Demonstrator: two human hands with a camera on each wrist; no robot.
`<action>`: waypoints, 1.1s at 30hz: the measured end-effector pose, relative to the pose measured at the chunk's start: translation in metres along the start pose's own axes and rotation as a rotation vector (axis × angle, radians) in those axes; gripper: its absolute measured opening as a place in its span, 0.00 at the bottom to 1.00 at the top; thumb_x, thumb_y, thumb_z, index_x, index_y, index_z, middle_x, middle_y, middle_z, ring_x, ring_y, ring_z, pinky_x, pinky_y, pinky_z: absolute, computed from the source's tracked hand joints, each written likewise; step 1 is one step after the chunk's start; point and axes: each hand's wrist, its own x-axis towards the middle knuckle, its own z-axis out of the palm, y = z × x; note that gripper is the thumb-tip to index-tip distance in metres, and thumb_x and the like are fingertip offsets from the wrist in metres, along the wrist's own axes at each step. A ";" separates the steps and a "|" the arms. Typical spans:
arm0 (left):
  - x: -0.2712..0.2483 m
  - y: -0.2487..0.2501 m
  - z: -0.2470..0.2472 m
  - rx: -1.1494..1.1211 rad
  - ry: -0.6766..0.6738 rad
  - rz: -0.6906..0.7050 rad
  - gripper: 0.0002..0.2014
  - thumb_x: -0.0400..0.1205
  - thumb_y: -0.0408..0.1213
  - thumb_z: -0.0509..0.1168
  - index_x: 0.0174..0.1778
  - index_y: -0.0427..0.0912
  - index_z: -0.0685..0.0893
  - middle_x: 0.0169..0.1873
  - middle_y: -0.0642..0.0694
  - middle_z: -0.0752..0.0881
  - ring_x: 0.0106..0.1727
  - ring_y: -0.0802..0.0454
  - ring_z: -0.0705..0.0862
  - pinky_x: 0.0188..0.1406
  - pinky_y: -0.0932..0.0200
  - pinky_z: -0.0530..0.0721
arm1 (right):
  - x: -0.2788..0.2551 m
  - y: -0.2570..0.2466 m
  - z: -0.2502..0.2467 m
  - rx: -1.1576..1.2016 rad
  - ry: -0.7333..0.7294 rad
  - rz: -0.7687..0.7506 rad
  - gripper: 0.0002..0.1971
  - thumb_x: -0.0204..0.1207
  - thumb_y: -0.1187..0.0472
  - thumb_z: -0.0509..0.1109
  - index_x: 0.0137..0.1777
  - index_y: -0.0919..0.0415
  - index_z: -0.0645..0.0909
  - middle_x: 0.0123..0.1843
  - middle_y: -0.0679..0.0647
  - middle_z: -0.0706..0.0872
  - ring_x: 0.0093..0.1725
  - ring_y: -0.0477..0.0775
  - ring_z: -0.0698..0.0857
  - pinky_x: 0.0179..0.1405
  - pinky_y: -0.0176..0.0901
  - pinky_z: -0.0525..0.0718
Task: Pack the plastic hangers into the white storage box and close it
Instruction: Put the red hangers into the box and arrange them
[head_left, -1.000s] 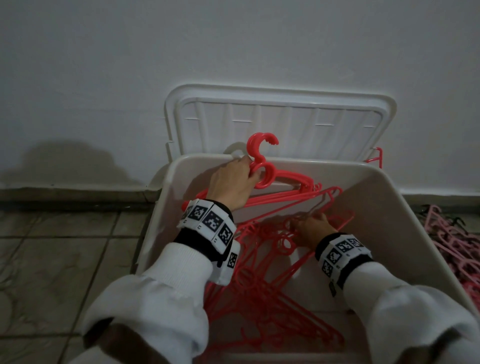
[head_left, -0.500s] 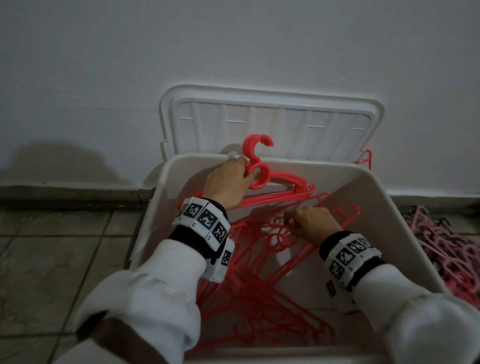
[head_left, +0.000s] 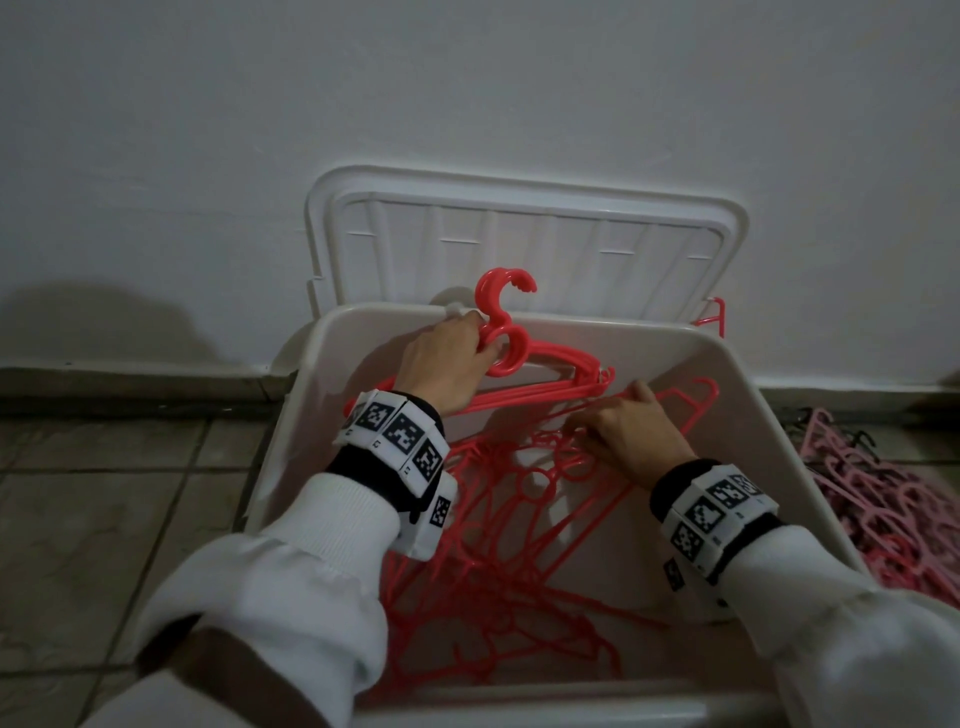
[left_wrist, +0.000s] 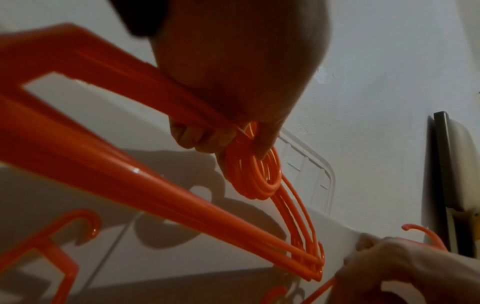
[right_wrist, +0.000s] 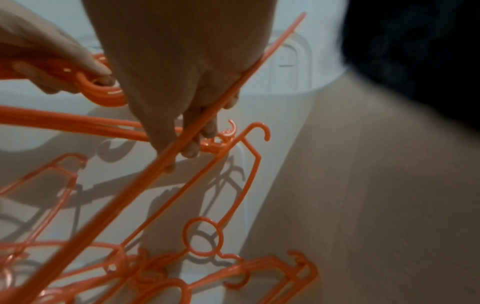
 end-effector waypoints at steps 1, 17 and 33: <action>0.000 0.000 0.000 0.004 0.001 0.000 0.11 0.85 0.48 0.56 0.49 0.45 0.76 0.49 0.43 0.84 0.51 0.42 0.83 0.47 0.52 0.75 | 0.000 -0.001 -0.001 0.016 0.017 -0.024 0.11 0.77 0.53 0.62 0.53 0.48 0.85 0.54 0.49 0.89 0.54 0.51 0.86 0.55 0.47 0.57; 0.004 -0.002 0.005 0.027 0.002 0.007 0.14 0.85 0.49 0.56 0.55 0.43 0.79 0.50 0.44 0.84 0.51 0.43 0.84 0.51 0.47 0.80 | 0.004 -0.014 0.003 0.015 0.151 -0.184 0.04 0.62 0.53 0.74 0.37 0.47 0.86 0.36 0.42 0.89 0.41 0.47 0.89 0.60 0.53 0.67; 0.003 -0.002 0.006 -0.061 -0.030 -0.027 0.14 0.85 0.48 0.56 0.57 0.42 0.79 0.50 0.43 0.86 0.52 0.42 0.84 0.54 0.47 0.81 | -0.018 0.020 -0.012 0.228 0.161 -0.043 0.23 0.68 0.45 0.55 0.51 0.51 0.87 0.54 0.48 0.89 0.59 0.53 0.84 0.62 0.46 0.58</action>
